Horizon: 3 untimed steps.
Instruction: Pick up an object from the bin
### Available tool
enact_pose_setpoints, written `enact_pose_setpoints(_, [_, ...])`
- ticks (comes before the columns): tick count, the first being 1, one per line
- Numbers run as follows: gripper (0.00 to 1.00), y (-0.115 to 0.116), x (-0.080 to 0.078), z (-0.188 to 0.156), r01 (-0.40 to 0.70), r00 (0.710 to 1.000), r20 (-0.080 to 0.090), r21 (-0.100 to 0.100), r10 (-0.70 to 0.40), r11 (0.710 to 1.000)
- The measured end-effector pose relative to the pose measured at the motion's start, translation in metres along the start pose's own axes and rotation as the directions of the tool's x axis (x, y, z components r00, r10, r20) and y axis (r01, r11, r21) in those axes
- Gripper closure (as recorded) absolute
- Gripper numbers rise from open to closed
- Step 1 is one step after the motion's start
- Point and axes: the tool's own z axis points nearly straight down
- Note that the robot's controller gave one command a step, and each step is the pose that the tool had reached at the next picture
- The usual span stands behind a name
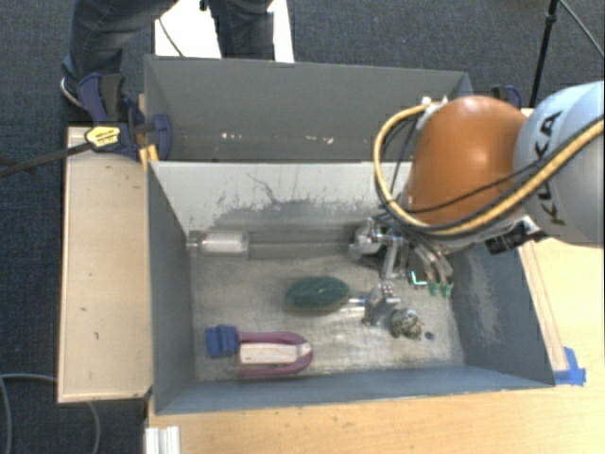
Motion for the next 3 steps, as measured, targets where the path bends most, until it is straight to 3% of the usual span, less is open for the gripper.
enact_pose_setpoints(1, [0.0, -0.001, -0.056, 0.14, 0.14, 0.99, 0.004, 0.0, -0.14, 0.99])
enact_pose_setpoints(2, [1.0, -0.001, -0.059, 0.136, 0.134, 0.991, 0.015, 0.0, -0.134, 0.991])
enact_pose_setpoints(3, [1.0, 0.022, -0.058, -0.012, 0.253, 0.967, 0.016, 0.003, -0.253, 0.967])
